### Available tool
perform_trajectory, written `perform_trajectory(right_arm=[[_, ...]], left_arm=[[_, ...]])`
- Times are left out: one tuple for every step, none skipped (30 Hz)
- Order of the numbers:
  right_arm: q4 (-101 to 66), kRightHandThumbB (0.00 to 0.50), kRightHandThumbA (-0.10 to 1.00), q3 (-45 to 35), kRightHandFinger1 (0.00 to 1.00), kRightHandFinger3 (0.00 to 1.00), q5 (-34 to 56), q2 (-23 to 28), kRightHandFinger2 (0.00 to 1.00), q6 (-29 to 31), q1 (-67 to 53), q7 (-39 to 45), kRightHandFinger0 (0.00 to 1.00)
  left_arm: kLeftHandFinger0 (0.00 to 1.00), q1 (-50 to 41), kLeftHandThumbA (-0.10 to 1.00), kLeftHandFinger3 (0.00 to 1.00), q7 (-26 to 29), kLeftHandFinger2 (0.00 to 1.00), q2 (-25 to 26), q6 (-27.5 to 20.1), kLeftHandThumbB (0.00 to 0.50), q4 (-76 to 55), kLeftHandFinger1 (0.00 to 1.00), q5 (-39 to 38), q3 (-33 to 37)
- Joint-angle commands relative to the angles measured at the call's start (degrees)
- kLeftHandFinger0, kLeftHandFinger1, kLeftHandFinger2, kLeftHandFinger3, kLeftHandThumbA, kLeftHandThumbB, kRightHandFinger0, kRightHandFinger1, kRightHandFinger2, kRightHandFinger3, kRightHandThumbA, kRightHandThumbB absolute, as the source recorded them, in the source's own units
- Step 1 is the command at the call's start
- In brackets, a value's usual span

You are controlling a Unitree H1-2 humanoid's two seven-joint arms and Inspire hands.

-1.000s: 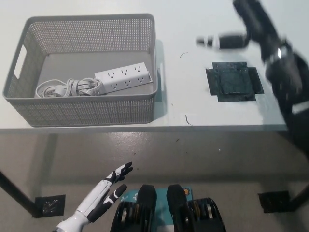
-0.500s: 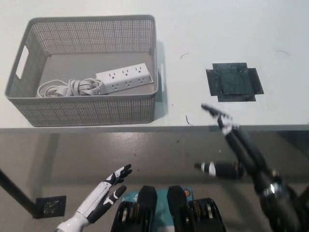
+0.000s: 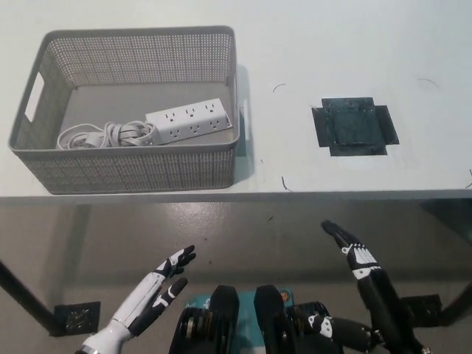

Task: Use the right hand to pick up a power strip and put it into a container on the left side

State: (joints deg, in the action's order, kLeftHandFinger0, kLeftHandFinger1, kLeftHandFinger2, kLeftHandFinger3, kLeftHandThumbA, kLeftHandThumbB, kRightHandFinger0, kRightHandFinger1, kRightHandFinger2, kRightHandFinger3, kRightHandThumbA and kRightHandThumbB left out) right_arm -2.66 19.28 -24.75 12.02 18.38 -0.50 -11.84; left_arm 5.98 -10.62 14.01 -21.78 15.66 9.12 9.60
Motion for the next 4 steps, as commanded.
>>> perform_trajectory(right_arm=[[10.5,0.178,1.00,-2.9,1.00,1.00,6.7,-0.8,1.00,8.5,6.7,-7.3,1.00],[11.9,0.175,1.00,-3.0,1.00,1.00,7.2,-0.6,1.00,8.5,8.1,-7.1,1.00],[13.8,0.161,1.00,-3.5,1.00,1.00,7.0,-0.5,1.00,8.5,9.5,-7.0,1.00],[13.8,0.161,1.00,-3.5,1.00,1.00,7.0,-0.5,1.00,8.5,9.5,-7.0,1.00]], left_arm=[[1.00,3.3,1.00,1.00,2.7,1.00,-0.3,-4.5,0.256,-1.4,1.00,-0.2,-2.2],[1.00,4.1,1.00,1.00,2.8,1.00,-0.3,-4.8,0.255,-1.1,1.00,-0.2,-2.5],[1.00,5.0,1.00,1.00,2.6,1.00,-0.4,-4.8,0.248,-0.8,1.00,-0.3,-2.7],[1.00,5.0,1.00,1.00,2.6,1.00,-0.4,-4.8,0.248,-0.8,1.00,-0.3,-2.7]])
